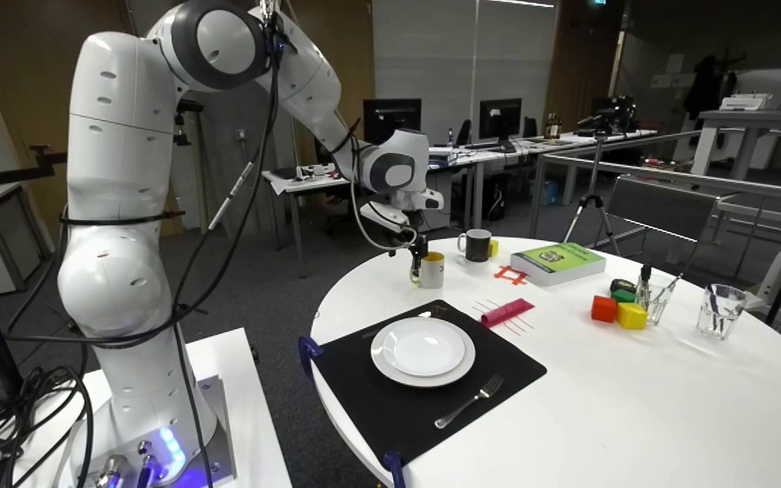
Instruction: Move the mug forward
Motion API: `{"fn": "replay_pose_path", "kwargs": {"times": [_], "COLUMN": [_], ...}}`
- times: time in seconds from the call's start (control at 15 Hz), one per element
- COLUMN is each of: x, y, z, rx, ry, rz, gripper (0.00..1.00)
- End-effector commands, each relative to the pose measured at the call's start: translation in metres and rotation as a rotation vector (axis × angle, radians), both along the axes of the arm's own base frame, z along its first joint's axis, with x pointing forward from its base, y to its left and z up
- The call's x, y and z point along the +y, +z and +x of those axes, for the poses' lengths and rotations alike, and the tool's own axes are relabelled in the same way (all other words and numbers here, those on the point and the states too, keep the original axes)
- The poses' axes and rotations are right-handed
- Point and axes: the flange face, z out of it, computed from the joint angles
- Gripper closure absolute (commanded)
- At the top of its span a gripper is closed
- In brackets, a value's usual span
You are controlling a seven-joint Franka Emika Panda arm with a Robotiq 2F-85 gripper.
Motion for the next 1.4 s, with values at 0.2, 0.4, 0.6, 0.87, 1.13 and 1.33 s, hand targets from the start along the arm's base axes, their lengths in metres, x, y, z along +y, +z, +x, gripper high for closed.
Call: {"fn": "replay_pose_path", "kwargs": {"times": [0.2, 0.4, 0.6, 0.87, 1.13, 1.33], "x": [0.039, 0.051, 0.055, 0.055, 0.055, 0.054], "y": [0.003, 0.008, 0.001, 0.003, 0.003, 0.001], "z": [0.016, 0.007, 0.002, 0.003, 0.003, 0.008], "rx": [0.050, 0.142, 0.140, 0.142, 0.142, 0.097], "ry": [0.048, 0.094, 0.084, 0.085, 0.086, 0.088], "rz": [0.025, 0.076, 0.060, 0.066, 0.066, 0.043], "gripper": [0.00, 0.00, 0.00, 0.00, 0.00, 0.00]}}
